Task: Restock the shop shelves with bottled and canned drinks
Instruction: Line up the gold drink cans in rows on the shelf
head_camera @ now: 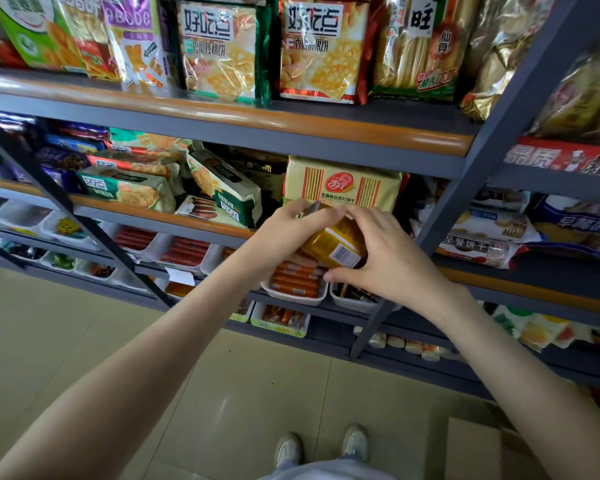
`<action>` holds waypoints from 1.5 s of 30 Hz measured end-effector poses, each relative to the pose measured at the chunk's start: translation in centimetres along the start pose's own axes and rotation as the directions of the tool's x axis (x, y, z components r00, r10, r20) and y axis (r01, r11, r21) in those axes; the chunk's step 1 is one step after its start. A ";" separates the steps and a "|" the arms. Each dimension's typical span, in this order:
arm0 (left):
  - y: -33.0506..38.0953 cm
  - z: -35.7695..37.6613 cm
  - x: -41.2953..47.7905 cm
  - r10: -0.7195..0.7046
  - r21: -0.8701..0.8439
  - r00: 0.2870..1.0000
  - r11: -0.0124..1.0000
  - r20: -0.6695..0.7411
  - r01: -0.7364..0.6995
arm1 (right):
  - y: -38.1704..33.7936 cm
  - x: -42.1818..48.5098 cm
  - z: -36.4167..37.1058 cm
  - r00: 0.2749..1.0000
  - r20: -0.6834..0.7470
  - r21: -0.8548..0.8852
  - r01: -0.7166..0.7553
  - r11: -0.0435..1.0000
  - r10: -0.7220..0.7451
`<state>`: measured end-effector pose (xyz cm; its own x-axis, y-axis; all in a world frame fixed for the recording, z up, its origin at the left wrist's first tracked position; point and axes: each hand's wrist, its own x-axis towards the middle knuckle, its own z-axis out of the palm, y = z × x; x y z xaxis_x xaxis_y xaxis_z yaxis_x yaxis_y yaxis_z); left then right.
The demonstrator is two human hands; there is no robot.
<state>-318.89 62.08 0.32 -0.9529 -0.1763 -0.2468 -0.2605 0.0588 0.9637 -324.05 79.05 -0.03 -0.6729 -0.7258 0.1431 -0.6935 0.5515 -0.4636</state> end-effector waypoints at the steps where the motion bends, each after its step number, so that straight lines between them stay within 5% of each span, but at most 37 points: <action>1: 0.6 -0.1 0.0 0.016 0.045 1.000 0.999 0.007 -0.017 | -0.1 0.0 -0.1 0.999 -0.036 0.001 -0.002 1.000 0.002; 4: 2.3 -0.6 -0.2 0.090 0.111 0.991 0.989 0.099 -0.101 | -0.3 -0.1 -1.3 0.993 -0.077 0.275 -0.067 0.959 0.092; 8: 3.5 -0.9 -0.3 0.190 0.056 0.965 0.978 0.183 -0.203 | 0.3 -0.3 -3.0 0.988 0.059 0.737 -0.142 0.661 0.146; 10: 4.0 -0.6 -0.2 0.254 0.029 0.950 0.964 0.184 -0.263 | 0.6 -0.2 -3.7 0.988 0.095 0.848 -0.144 0.510 0.121; 13: 5.4 0.4 -0.1 0.337 -0.022 0.925 0.941 0.176 -0.338 | 0.8 0.2 -5.2 0.991 0.089 0.897 -0.123 0.425 0.100; 17: 8.2 1.3 -0.3 0.501 0.089 0.831 0.841 0.243 -0.533 | 1.0 0.5 -8.1 0.998 -0.001 0.829 -0.031 0.558 0.057; 22: 12.0 1.9 -0.4 0.754 0.380 0.567 0.444 0.330 -0.812 | 1.0 0.4 -12.5 0.972 -0.219 0.611 0.202 0.765 -0.082; 26: 15.8 2.0 -0.4 0.835 0.391 0.439 0.303 0.331 -0.869 | 0.0 1.1 -16.4 0.887 -0.419 0.394 0.368 0.842 -0.192; 32: 22.2 0.3 -0.4 0.952 0.586 0.283 0.165 0.115 -0.794 | -3.1 4.1 -21.8 0.727 -0.655 0.286 0.493 0.822 -0.208; 37: 27.4 -2.3 1.6 0.986 0.818 0.104 -0.047 0.130 -0.574 | -6.5 7.3 -25.7 0.555 -0.817 0.177 0.499 0.848 -0.156; 41: 31.5 -4.4 4.1 0.988 0.884 0.054 -0.104 0.144 -0.456 | -8.5 10.4 -28.5 0.429 -0.899 0.095 0.398 0.913 -0.093; 45: 34.4 -5.7 7.1 0.977 0.900 0.025 -0.186 0.213 -0.394 | -9.4 13.4 -30.2 0.428 -0.904 0.091 0.190 0.978 0.001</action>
<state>-333.68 57.23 32.30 -0.3115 0.2624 0.9133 0.2845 0.9428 -0.1738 -334.35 76.63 32.66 -0.5216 0.0622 0.8509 -0.7820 0.3641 -0.5059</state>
